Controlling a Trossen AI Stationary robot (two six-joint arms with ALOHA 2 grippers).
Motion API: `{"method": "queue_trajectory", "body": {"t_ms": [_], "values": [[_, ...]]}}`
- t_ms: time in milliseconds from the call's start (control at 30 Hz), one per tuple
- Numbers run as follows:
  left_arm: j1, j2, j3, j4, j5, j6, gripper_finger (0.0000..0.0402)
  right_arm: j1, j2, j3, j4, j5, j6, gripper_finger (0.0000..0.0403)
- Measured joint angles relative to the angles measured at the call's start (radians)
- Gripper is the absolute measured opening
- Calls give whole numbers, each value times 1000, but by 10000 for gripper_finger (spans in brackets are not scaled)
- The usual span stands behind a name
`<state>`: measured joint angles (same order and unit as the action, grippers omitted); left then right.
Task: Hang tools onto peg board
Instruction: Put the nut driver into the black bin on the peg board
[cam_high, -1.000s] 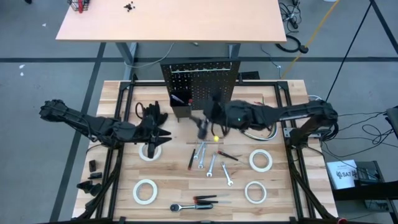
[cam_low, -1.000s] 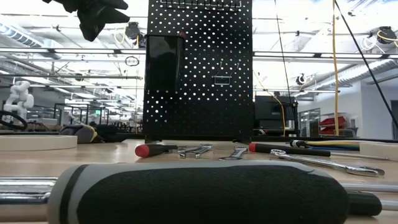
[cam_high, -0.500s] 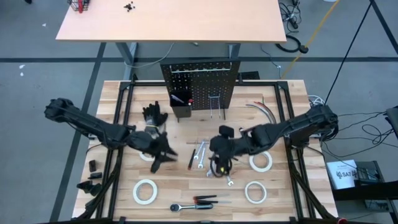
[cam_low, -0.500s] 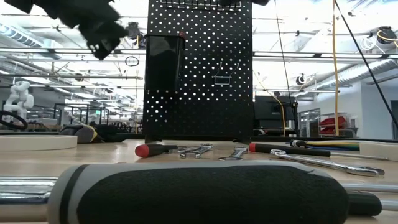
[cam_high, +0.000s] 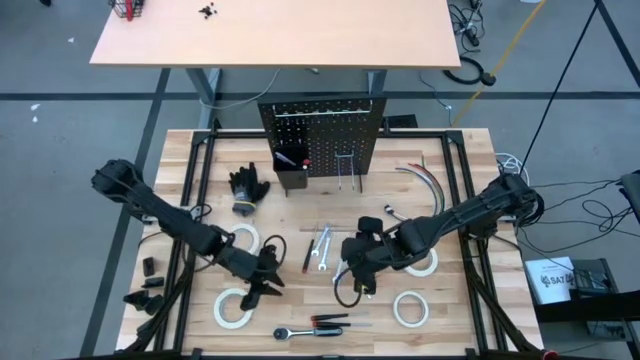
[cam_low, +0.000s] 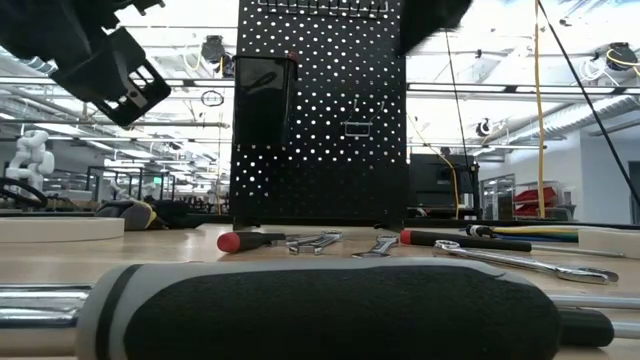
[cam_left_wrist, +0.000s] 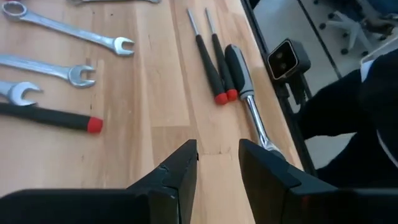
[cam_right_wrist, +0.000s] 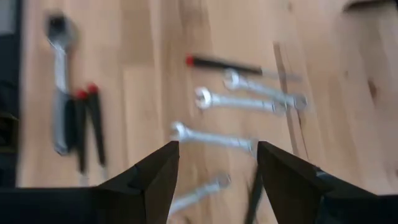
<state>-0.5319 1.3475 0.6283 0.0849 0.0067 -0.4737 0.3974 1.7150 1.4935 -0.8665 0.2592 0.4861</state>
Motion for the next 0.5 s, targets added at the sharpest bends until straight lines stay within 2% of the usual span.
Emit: {"method": "queue_trajectory", "body": {"t_ms": [233,500], "values": [[-16,67,8,132,-71,-55,121,-45,-4,-220,104,28,14,212],[-36,74,8,146,-131,-98,121,-76,-4,-440,360,33,73,212]]}}
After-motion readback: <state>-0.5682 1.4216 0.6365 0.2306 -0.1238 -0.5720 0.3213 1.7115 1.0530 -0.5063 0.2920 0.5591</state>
